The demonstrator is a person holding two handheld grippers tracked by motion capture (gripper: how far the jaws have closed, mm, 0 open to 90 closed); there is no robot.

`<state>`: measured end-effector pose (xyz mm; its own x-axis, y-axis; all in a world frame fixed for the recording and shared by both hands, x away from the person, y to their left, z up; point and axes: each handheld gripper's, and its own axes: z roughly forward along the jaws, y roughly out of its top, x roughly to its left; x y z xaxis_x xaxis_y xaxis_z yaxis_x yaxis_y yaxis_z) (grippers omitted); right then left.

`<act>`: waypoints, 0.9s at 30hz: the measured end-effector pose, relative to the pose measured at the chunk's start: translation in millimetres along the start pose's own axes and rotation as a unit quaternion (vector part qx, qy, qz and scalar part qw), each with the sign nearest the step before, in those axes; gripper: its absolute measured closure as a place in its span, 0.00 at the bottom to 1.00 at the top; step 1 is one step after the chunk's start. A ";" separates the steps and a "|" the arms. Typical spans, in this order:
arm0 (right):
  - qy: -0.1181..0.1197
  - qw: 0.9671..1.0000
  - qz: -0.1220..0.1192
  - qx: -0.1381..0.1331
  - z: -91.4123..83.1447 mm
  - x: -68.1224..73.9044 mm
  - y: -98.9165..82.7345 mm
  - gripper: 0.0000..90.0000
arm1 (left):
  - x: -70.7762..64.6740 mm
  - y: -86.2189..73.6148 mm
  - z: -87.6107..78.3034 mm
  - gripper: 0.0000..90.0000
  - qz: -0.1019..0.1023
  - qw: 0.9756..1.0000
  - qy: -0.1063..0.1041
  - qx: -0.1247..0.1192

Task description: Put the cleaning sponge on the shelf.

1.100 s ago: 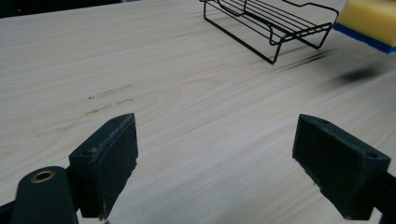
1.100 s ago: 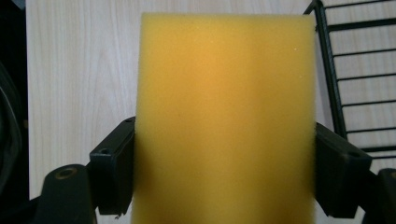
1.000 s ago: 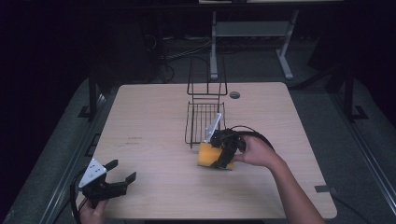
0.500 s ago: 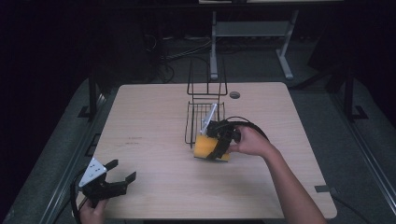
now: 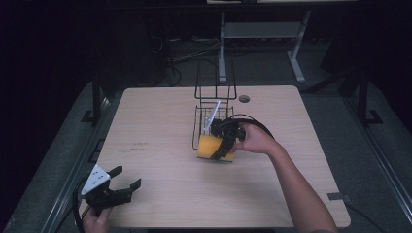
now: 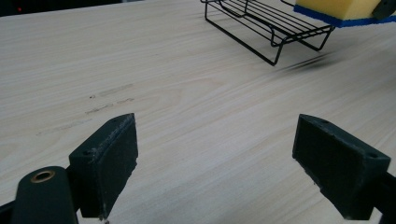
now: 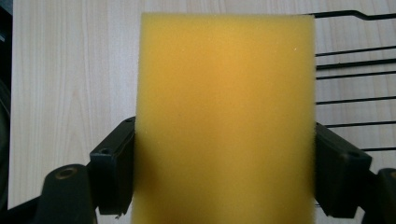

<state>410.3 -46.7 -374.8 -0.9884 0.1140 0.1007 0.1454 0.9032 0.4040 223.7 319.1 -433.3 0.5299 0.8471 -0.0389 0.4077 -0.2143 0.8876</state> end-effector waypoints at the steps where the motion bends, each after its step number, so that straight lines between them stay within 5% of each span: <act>1: 0.001 1.000 0.002 0.001 0.3 -1.3 0.0 0.24 | 0.3 0.0 -0.2 0.15 0.001 1.000 0.001 0.001; 27: 0.019 1.000 0.018 0.007 2.3 -34.7 9.5 0.24 | 2.5 -0.5 -0.9 0.15 -0.004 1.000 0.005 -0.001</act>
<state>446.0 -41.1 -376.6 -0.9801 0.1307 0.1491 0.1795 0.9045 0.3868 224.1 321.7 -433.4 0.5202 0.8530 -0.0410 0.4105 -0.2076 0.8879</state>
